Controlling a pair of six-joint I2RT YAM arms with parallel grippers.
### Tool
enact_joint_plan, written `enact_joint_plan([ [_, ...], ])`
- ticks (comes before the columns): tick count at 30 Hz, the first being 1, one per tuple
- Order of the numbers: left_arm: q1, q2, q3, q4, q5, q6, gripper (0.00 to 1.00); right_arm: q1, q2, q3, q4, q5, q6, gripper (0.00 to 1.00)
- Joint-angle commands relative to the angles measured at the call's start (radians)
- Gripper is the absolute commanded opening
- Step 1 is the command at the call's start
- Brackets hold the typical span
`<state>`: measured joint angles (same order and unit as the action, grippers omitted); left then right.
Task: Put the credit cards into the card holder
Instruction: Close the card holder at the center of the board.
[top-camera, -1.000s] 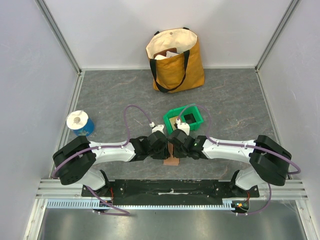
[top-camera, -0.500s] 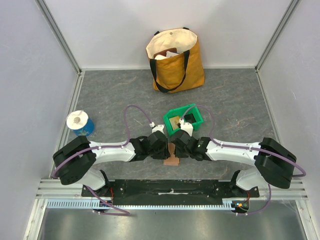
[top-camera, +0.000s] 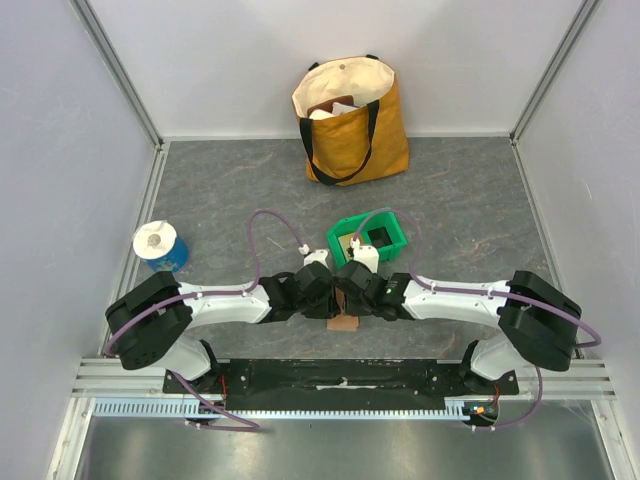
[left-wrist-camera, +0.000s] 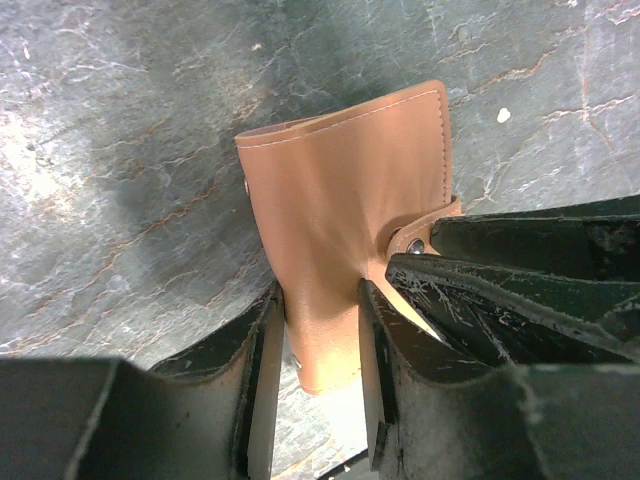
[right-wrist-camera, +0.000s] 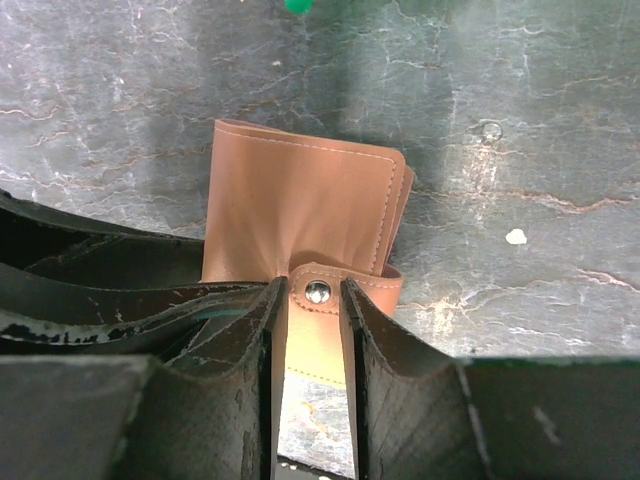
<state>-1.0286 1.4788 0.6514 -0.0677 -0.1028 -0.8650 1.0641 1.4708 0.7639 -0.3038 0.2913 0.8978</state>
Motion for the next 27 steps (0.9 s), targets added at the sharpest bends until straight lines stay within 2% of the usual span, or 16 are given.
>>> enact_joint_plan([
  [1,-0.007,0.031,0.004,0.025,0.012,-0.016,0.39,0.037,0.072,0.04,-0.096,0.068,0.016,0.31],
  [3,-0.007,0.029,0.005,0.025,0.012,-0.016,0.39,0.04,0.088,0.041,-0.11,0.075,0.02,0.25],
  [7,-0.005,0.026,0.007,0.025,0.011,-0.016,0.39,0.056,0.102,0.038,-0.133,0.088,0.03,0.23],
  [10,-0.007,0.023,0.005,0.028,0.009,-0.023,0.39,0.065,0.112,0.041,-0.13,0.078,0.027,0.28],
  [13,-0.007,0.003,-0.018,0.052,0.002,-0.042,0.39,0.071,0.114,0.037,-0.13,0.086,0.033,0.29],
  [20,-0.005,-0.015,-0.041,0.049,-0.014,-0.071,0.39,0.071,0.146,0.045,-0.126,0.081,0.027,0.12],
  [27,-0.008,-0.04,-0.073,0.06,-0.029,-0.103,0.39,0.071,0.135,0.055,-0.124,0.089,0.012,0.03],
])
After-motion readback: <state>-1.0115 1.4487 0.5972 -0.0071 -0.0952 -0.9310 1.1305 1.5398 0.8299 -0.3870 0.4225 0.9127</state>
